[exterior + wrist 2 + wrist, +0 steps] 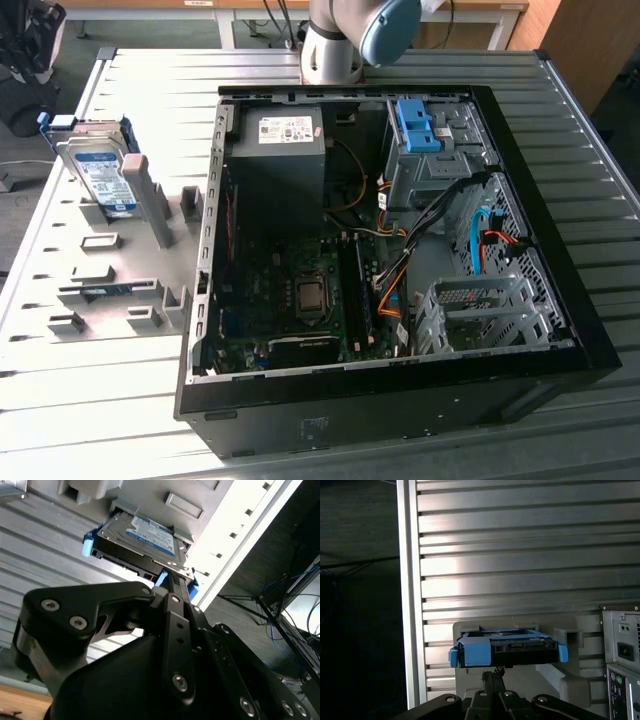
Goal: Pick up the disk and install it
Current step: 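Reach for the disk, then pick up the disk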
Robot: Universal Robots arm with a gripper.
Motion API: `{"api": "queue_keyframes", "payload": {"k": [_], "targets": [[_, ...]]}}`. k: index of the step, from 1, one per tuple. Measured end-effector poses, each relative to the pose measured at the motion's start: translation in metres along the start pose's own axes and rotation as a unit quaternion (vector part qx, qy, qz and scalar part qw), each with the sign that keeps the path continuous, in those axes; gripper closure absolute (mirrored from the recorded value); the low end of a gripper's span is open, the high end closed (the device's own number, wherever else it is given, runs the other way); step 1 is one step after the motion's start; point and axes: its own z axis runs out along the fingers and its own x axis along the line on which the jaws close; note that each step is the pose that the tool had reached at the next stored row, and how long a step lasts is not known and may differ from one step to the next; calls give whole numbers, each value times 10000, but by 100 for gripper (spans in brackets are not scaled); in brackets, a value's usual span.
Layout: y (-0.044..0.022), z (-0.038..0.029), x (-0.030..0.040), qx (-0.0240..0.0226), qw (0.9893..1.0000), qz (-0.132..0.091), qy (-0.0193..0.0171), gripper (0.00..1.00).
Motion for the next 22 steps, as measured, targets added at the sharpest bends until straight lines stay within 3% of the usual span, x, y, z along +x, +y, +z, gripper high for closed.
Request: {"api": "queue_keyframes", "payload": {"k": [19, 22], "targets": [[7, 2, 46, 0, 10000, -8, 0, 89], [7, 3, 47, 1, 9998, -192, 7, 89]]}}
